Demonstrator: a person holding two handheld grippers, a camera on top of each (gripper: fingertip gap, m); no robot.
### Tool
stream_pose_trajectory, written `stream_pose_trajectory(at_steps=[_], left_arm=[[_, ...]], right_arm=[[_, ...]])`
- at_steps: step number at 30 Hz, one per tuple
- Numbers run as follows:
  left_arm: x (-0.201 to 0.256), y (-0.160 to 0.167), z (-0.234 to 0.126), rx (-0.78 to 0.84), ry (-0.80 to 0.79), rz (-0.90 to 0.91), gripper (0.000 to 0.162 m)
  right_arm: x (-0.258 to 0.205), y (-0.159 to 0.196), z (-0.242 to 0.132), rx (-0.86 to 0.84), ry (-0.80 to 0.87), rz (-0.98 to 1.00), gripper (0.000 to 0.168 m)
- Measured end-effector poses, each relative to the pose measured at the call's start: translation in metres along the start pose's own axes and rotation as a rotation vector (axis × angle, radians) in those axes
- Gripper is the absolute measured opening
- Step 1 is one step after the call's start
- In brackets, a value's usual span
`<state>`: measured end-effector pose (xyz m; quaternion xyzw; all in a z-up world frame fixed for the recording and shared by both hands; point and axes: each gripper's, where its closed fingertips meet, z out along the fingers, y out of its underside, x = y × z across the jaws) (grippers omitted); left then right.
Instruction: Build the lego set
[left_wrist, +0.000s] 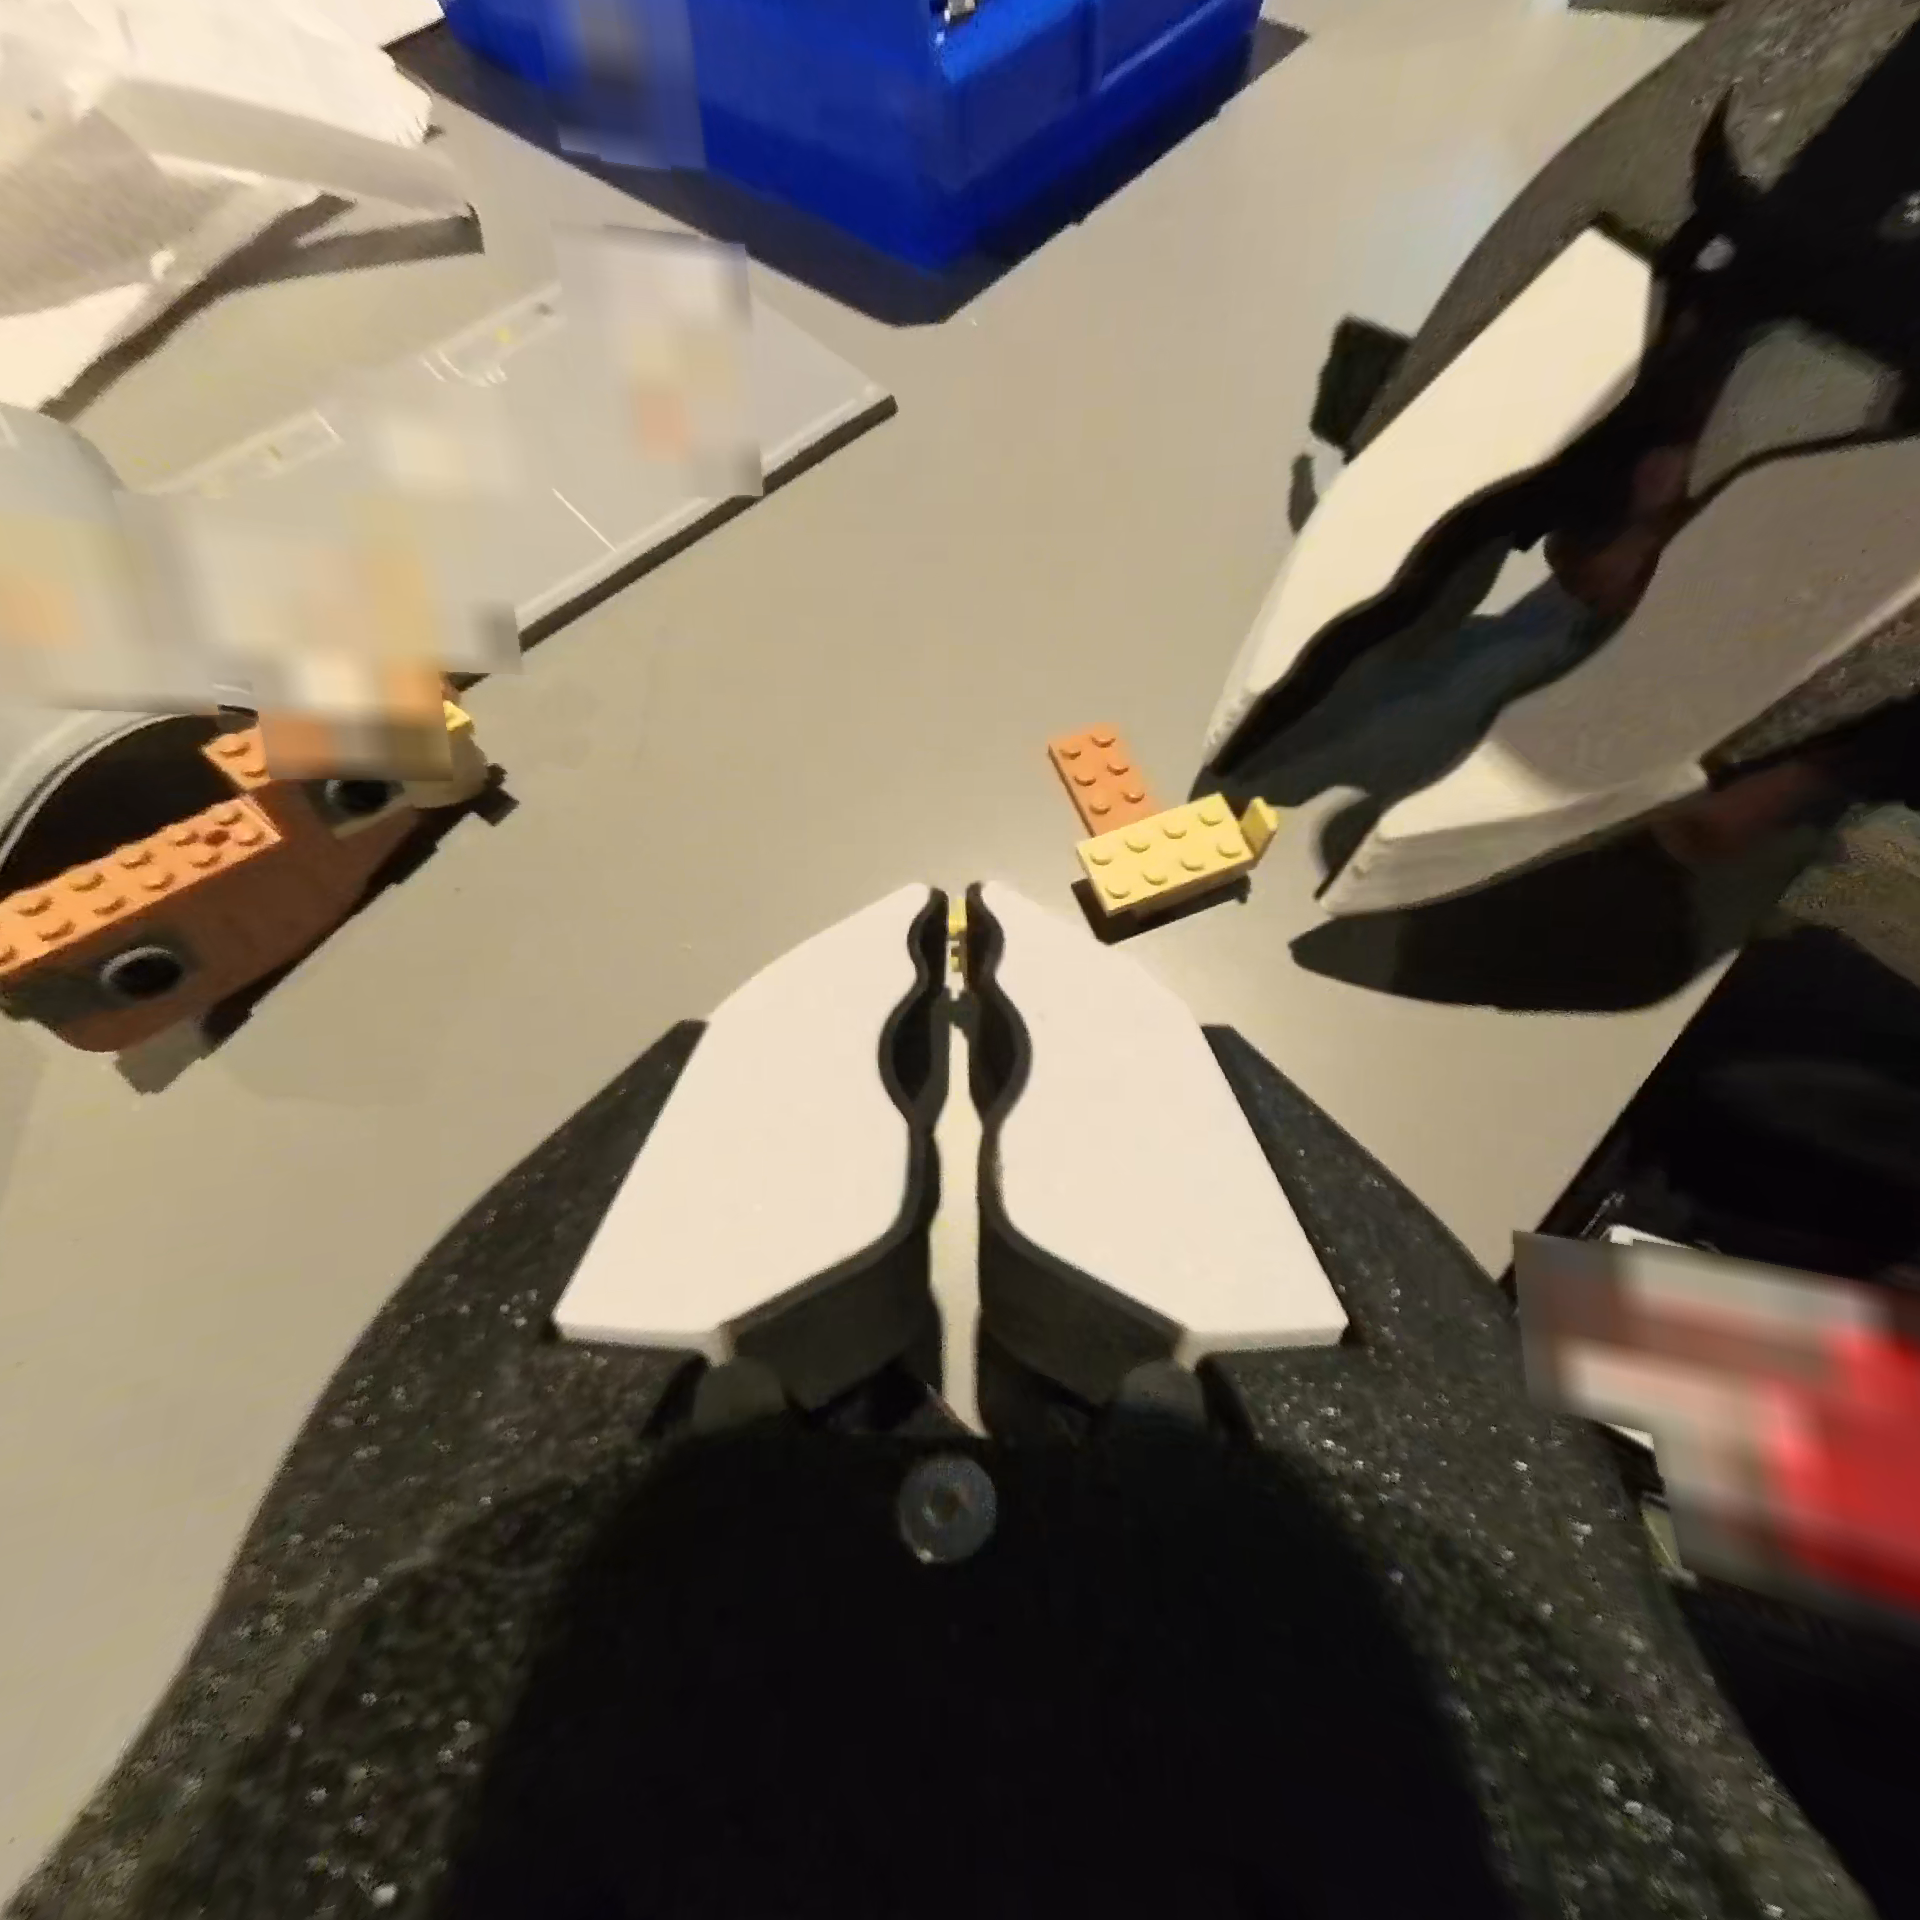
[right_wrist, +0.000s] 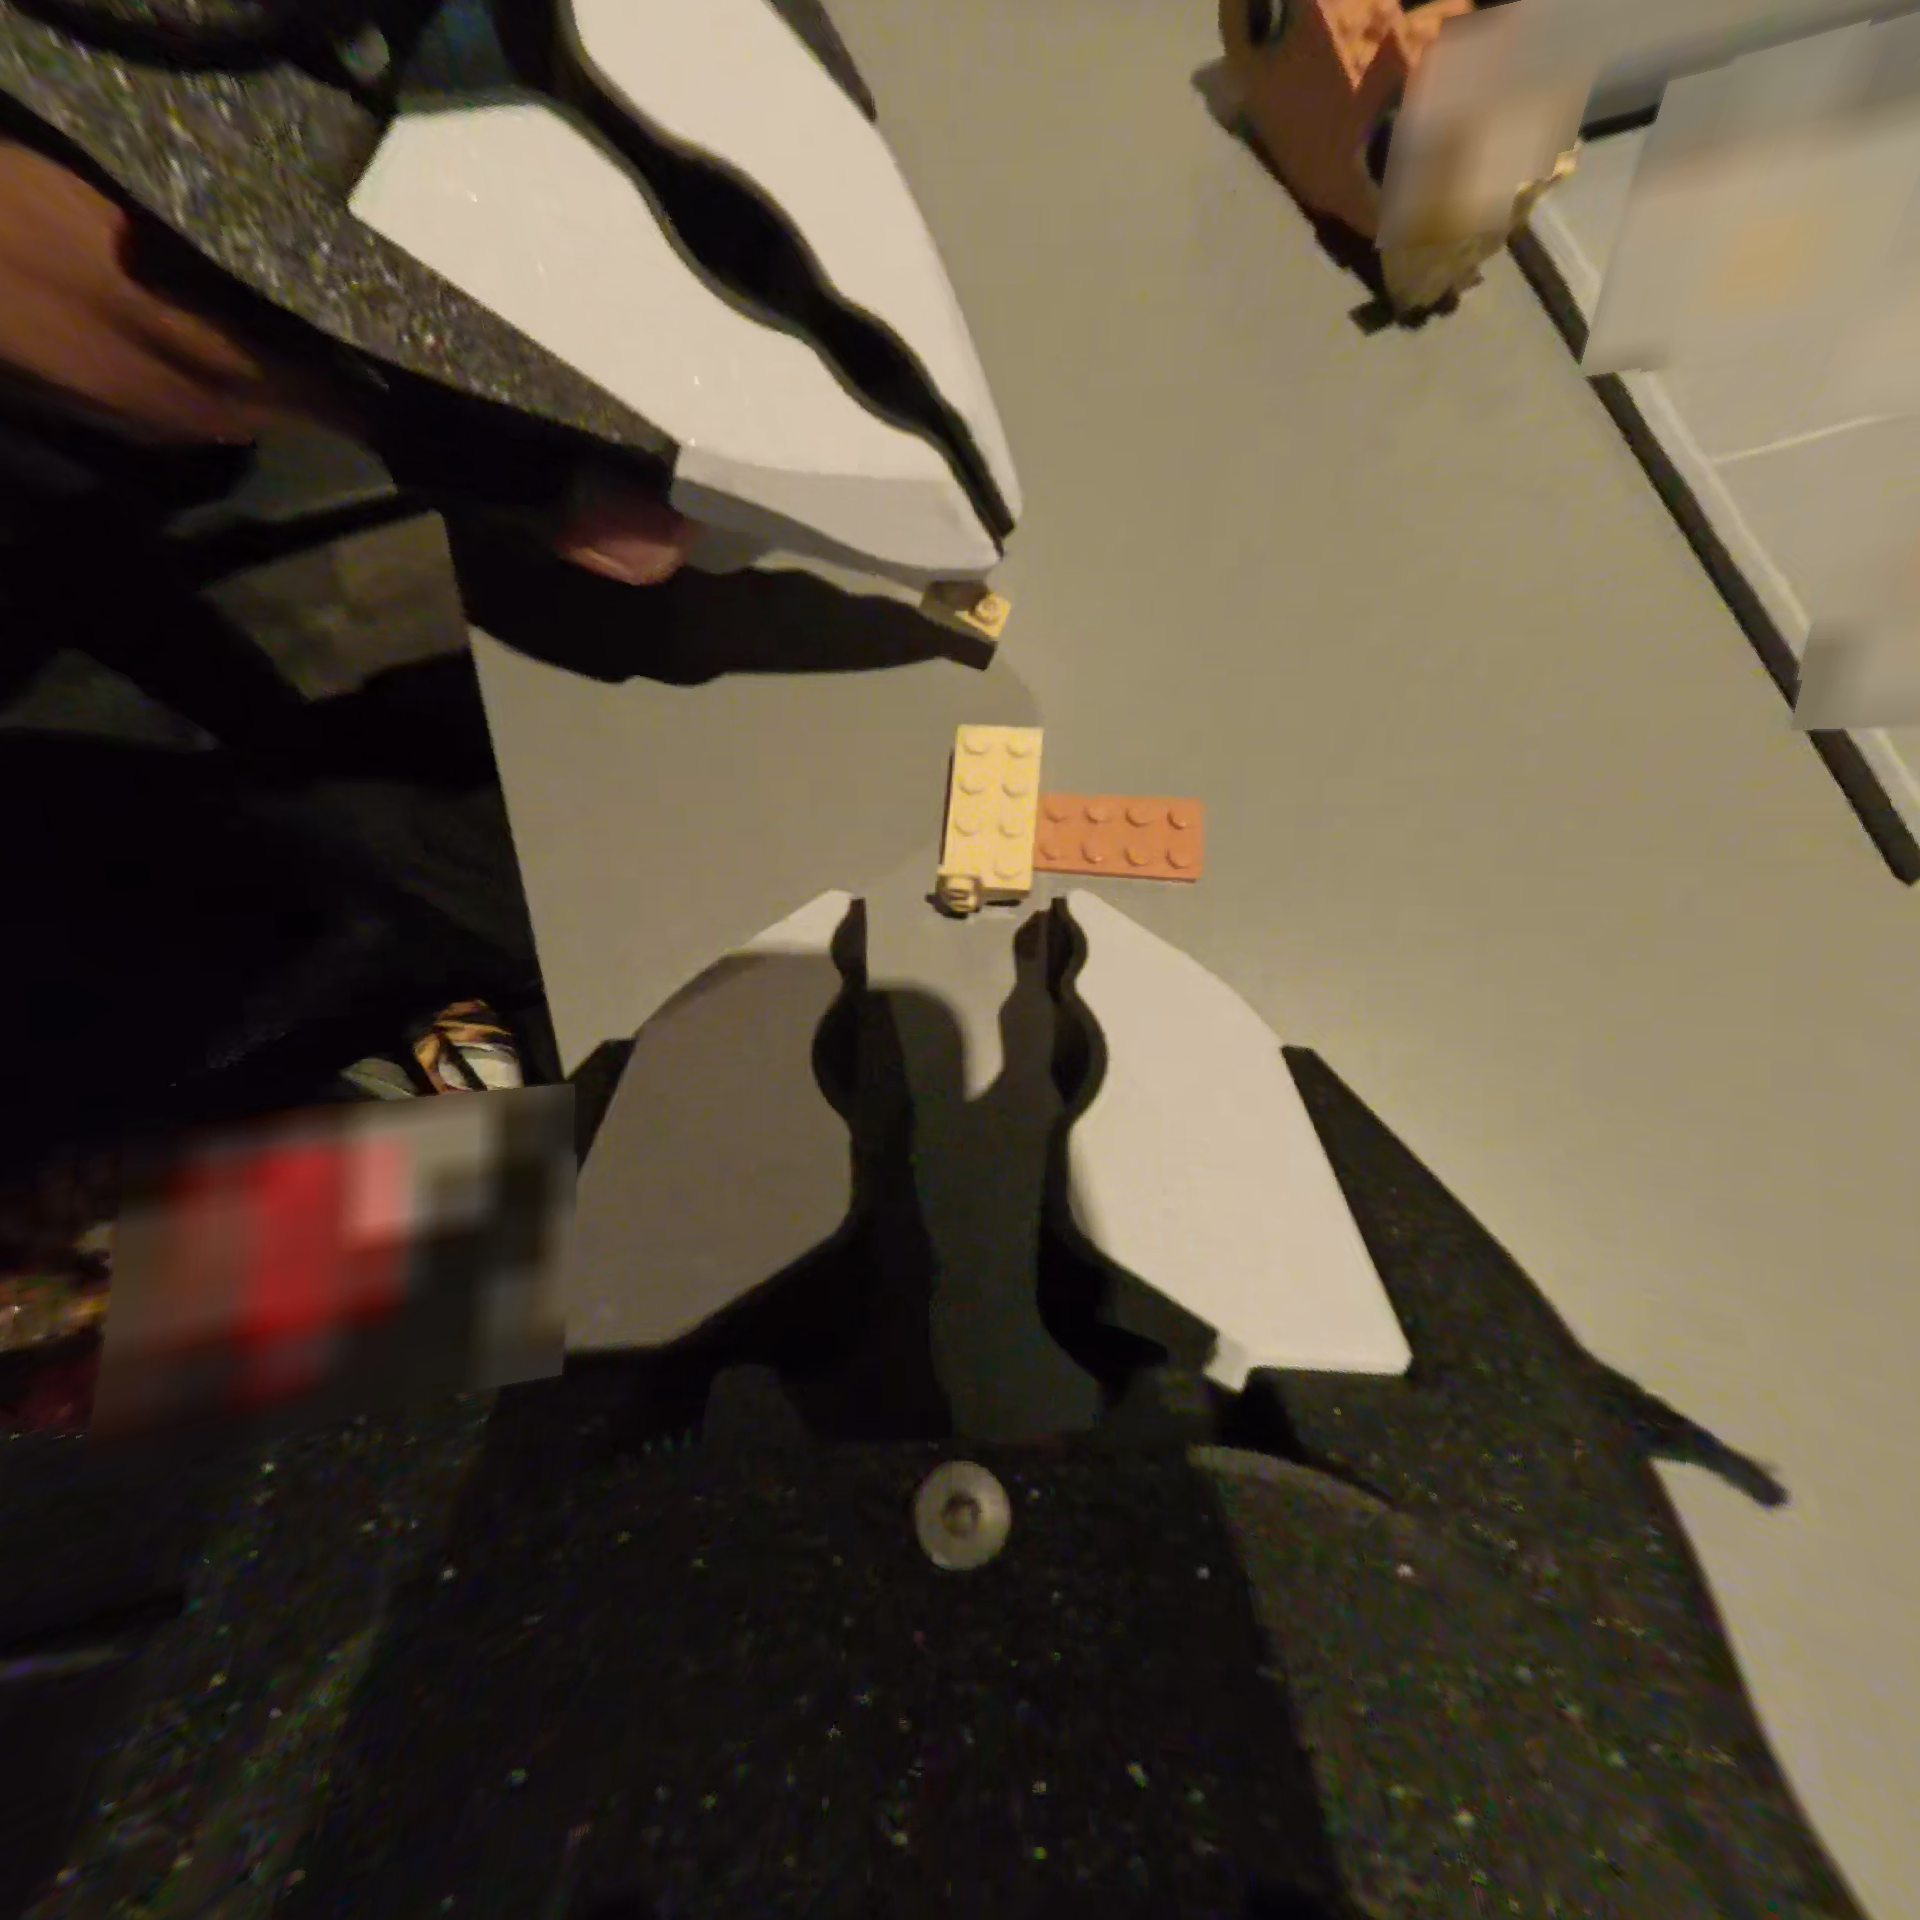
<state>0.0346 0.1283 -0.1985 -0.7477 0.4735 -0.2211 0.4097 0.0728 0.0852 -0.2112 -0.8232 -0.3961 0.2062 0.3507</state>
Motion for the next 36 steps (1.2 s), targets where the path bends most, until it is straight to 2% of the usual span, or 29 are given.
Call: stream_pose_trajectory(at_steps=[10, 17, 25, 36], left_arm=[[0.009, 0.008, 0.011, -0.089, 0.048, 0.023, 0.003], [0.016, 0.01, 0.01, -0.1, 0.081, 0.041, 0.004], [0.022, 0.009, 0.01, -0.098, 0.107, 0.031, 0.004], [0.026, 0.004, 0.0, -0.041, 0.156, -0.008, 0.02]], right_arm=[[0.003, 0.003, 0.012, -0.073, 0.06, -0.003, 0.036], [0.004, 0.001, 0.014, -0.072, 0.064, 0.007, 0.017], [0.003, 0.002, 0.014, -0.07, 0.05, 0.005, 0.017], [0.001, 0.002, 0.013, -0.065, 0.024, 0.012, 0.017]])
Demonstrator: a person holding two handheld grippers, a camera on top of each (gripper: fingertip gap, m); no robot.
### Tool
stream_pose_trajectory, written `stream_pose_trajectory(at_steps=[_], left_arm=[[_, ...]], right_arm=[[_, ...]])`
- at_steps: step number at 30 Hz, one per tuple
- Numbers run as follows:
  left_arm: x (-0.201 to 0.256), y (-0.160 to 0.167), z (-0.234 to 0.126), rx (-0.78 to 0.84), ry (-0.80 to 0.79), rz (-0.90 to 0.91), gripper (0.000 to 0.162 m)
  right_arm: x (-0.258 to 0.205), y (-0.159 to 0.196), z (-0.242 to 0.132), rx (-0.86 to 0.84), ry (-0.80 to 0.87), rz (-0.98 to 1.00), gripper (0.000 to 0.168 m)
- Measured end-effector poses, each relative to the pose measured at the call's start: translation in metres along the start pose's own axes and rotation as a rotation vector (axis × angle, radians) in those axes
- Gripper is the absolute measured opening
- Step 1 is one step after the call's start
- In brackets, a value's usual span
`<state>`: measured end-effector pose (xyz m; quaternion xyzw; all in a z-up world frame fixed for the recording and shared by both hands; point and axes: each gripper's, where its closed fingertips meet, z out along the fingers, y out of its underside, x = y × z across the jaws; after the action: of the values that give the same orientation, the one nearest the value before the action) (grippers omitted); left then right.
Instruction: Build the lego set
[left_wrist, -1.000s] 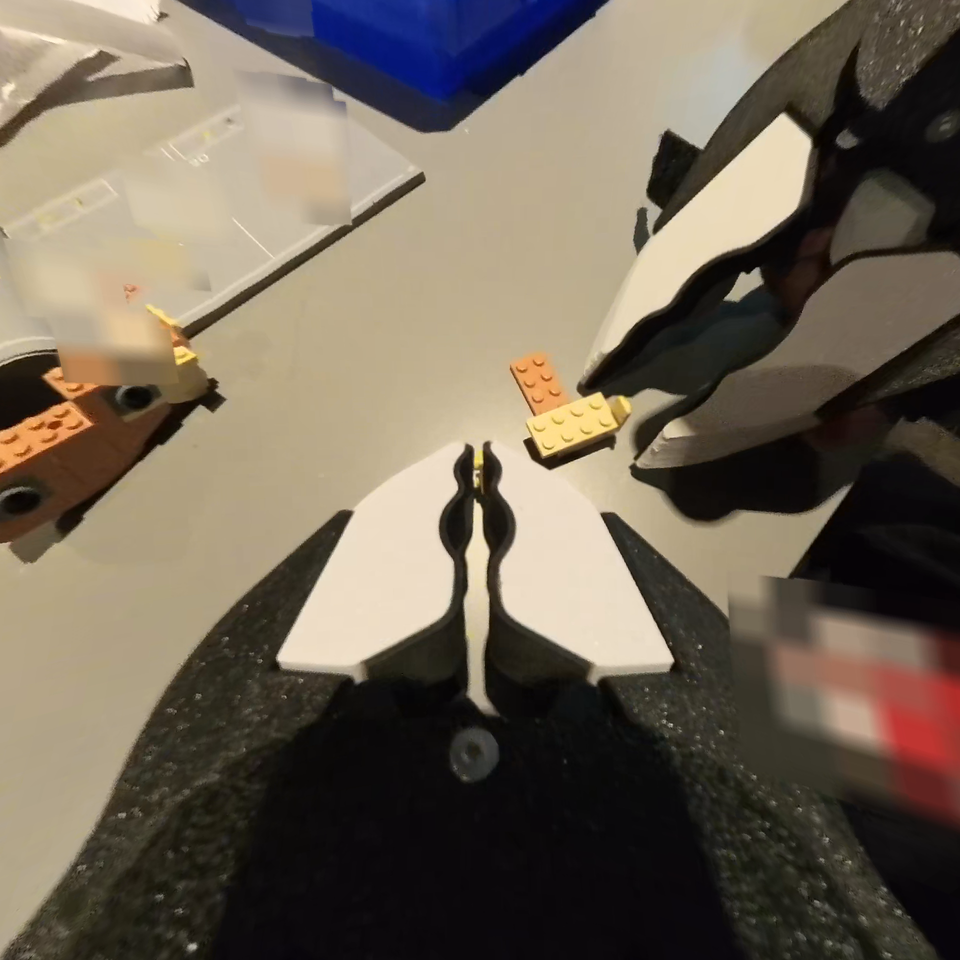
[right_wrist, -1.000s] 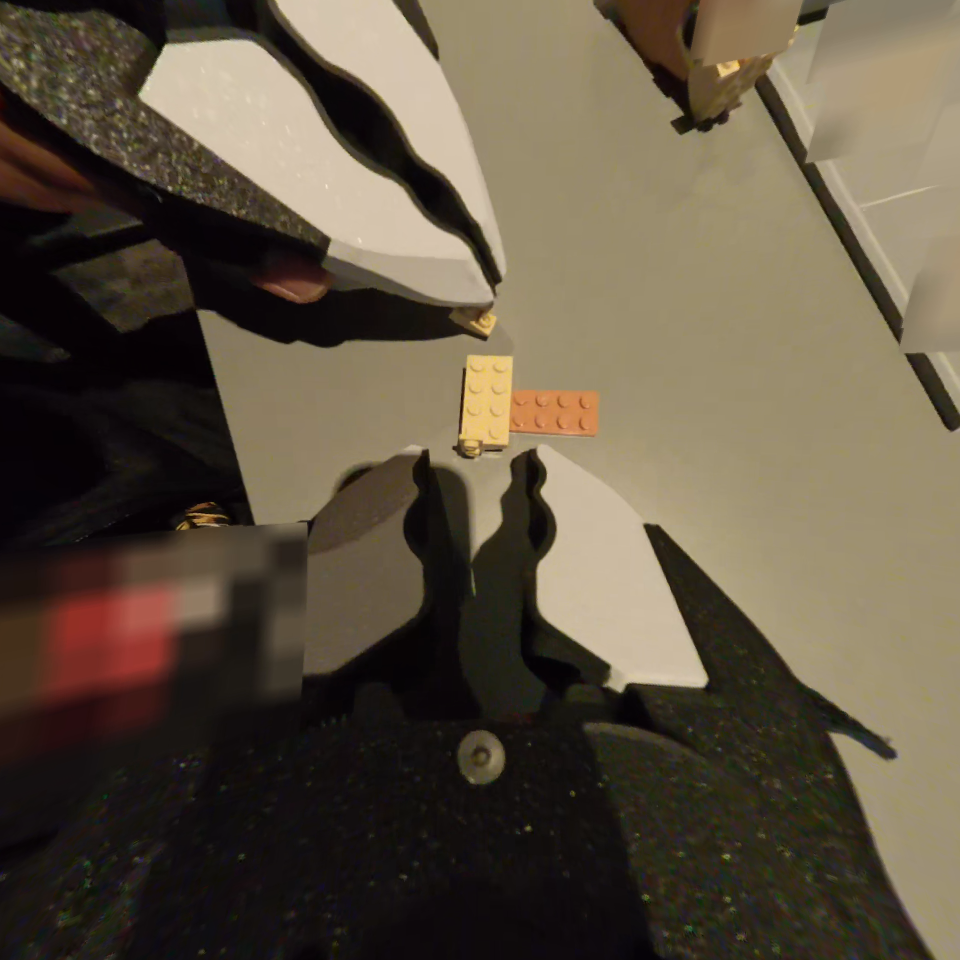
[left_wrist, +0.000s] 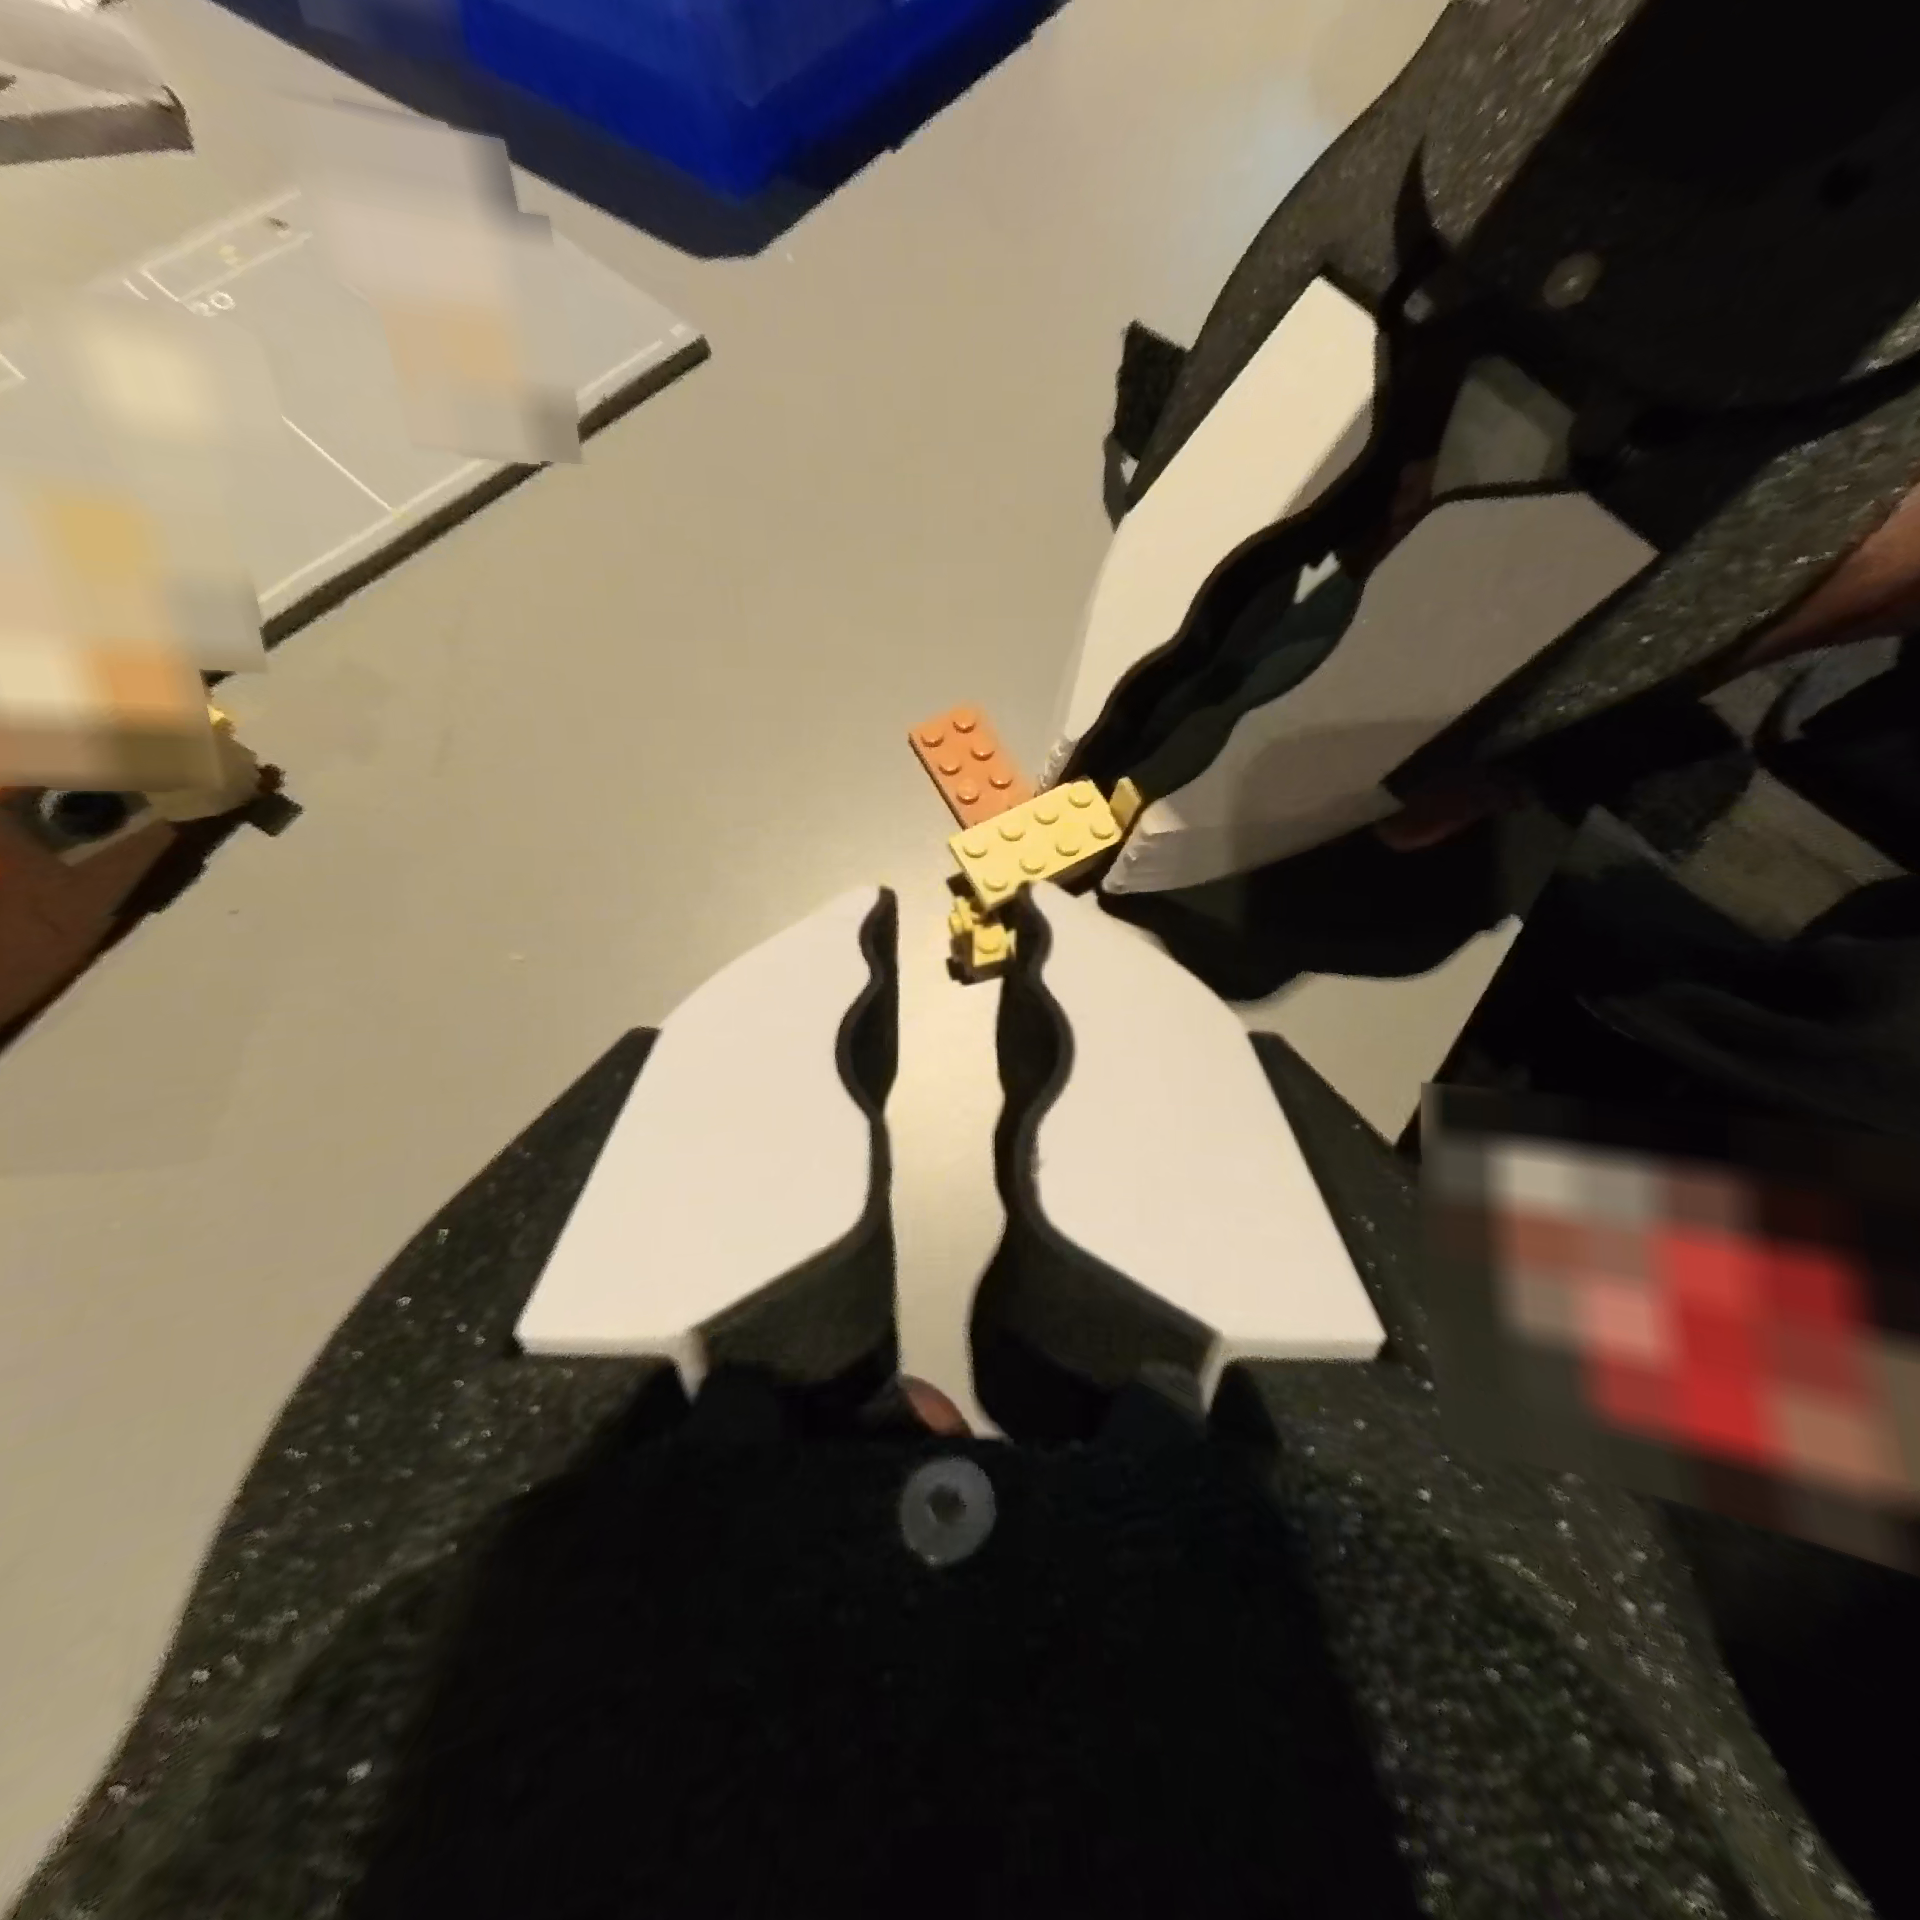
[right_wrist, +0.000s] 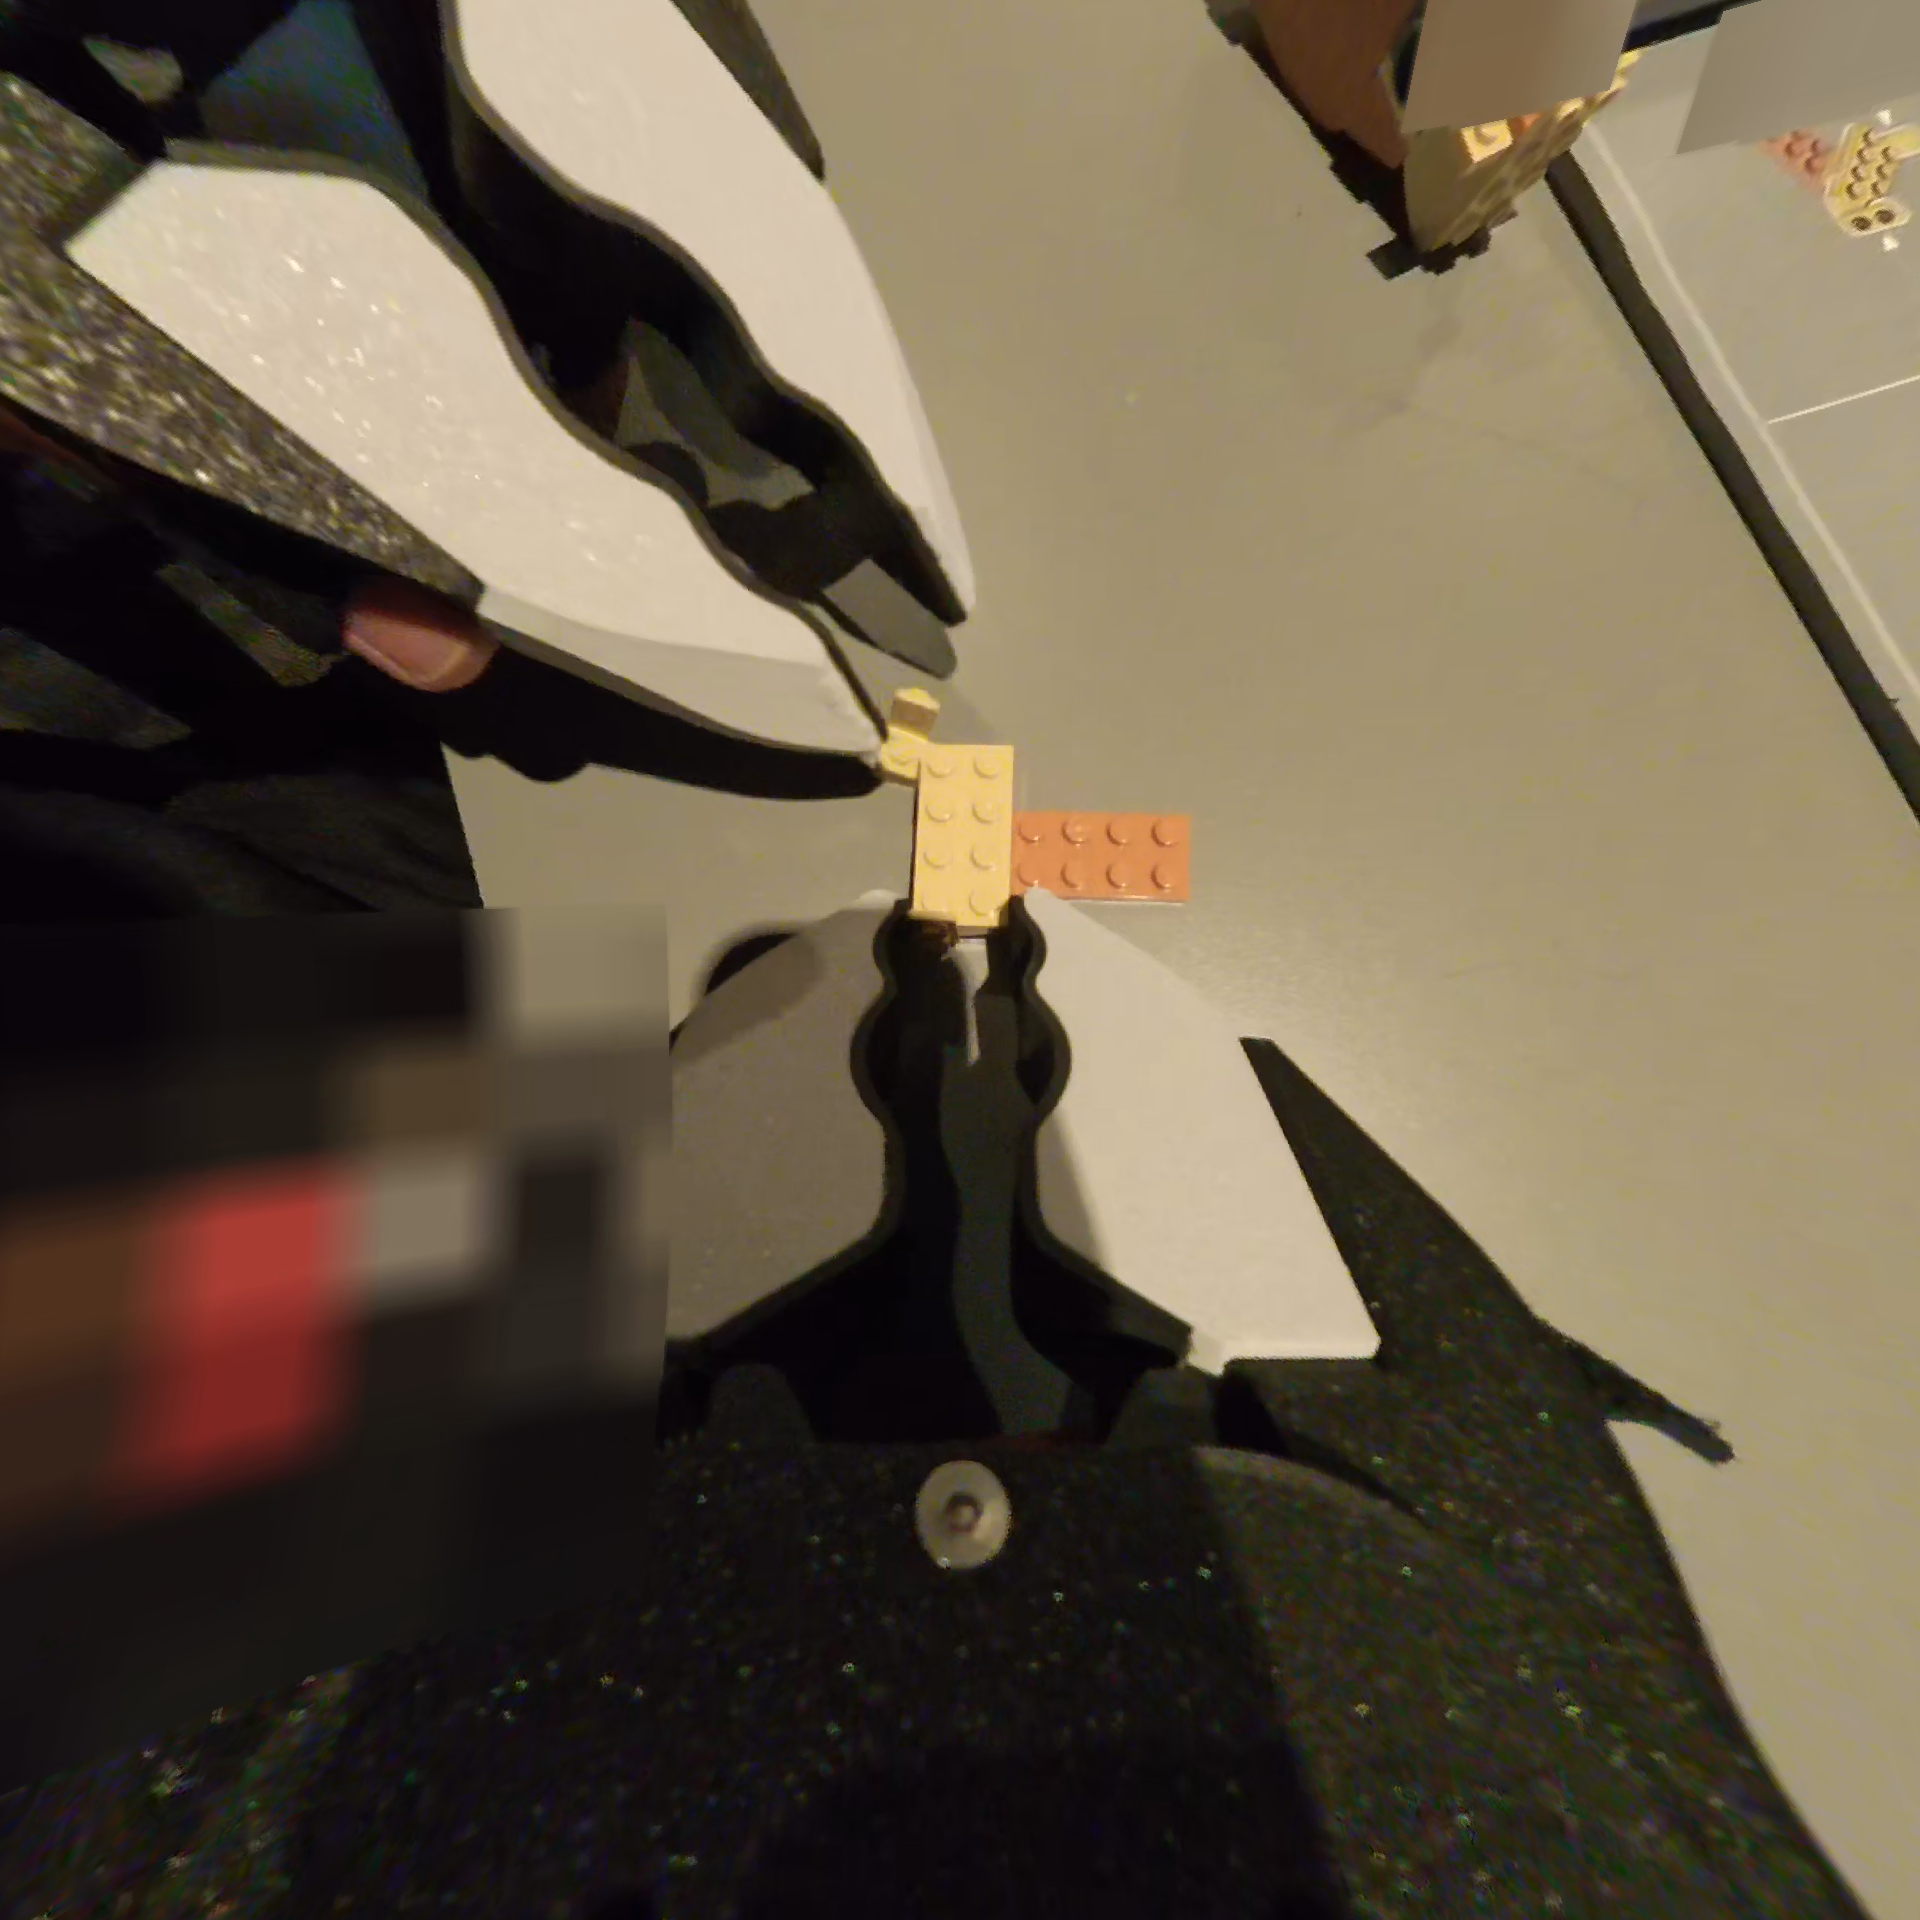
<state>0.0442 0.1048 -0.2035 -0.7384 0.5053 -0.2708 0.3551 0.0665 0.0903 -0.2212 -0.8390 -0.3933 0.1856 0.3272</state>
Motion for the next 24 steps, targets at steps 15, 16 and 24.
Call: stream_pose_trajectory(at_steps=[15, 16, 24], left_arm=[[-0.028, -0.028, -0.049, 0.246, 0.232, 0.832, 0.027], [-0.03, -0.034, -0.05, 0.263, 0.258, 0.838, 0.029], [-0.029, -0.024, -0.025, 0.265, 0.309, 0.909, 0.038]], right_arm=[[-0.007, 0.001, 0.0, -0.004, -0.037, -0.047, 0.018], [-0.007, 0.001, 0.0, -0.004, -0.038, -0.048, 0.018], [-0.008, 0.001, 0.0, -0.004, -0.044, -0.049, 0.017]])
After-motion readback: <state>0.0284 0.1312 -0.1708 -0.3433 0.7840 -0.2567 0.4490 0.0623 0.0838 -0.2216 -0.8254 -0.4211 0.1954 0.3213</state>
